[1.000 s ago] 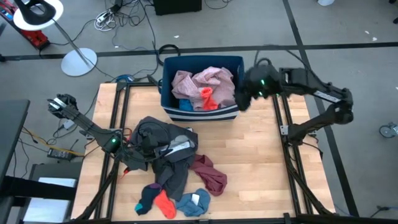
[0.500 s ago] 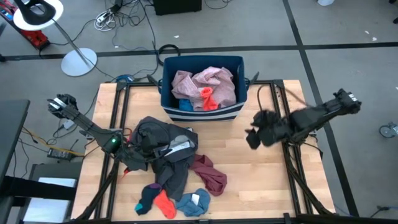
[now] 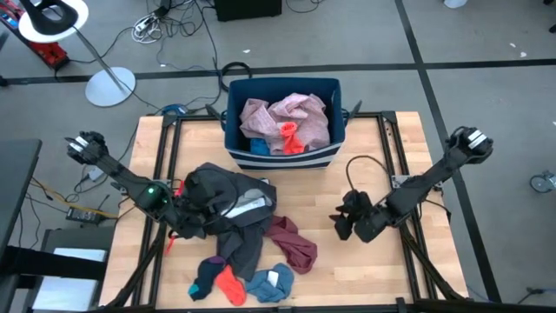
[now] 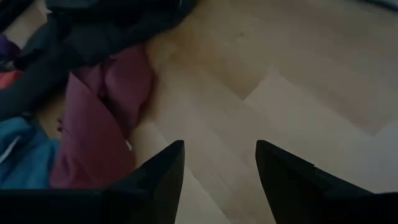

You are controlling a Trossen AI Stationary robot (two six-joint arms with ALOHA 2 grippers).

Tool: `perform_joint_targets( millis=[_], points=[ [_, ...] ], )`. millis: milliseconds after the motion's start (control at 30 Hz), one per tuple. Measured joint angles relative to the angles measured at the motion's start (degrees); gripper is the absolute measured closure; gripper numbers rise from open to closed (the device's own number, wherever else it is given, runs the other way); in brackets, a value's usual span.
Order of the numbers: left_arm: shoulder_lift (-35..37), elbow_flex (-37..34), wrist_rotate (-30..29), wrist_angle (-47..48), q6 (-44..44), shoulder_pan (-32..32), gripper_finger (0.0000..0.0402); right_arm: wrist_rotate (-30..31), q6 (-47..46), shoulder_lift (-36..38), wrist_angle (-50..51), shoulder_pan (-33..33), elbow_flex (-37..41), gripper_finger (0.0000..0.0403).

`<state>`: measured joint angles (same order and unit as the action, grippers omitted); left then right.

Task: Sort clothes
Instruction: Put the gray short into the laundry bin

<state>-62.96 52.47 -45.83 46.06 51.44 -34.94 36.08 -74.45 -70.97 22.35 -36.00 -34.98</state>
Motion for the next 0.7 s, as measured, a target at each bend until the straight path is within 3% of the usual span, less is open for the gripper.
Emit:
perform_joint_targets(
  millis=[100, 267, 700],
  points=[
    [0.0, 0.2, 0.5, 3.4, 2.4, 1.1, 0.0245, 0.2, -0.4, -3.3, -3.4, -0.6, 0.8, 0.0204],
    [0.0, 0.1, 6.3, 9.4, 4.9, 6.0, 0.0245, -0.1, -0.4, -6.0, -4.3, -0.7, 0.6, 0.0204],
    [6.1, 0.1, 21.3, 10.9, -11.6, 24.4, 0.0245, 0.2, 2.6, -5.4, -7.2, -0.7, 0.5, 0.0204]
  ],
)
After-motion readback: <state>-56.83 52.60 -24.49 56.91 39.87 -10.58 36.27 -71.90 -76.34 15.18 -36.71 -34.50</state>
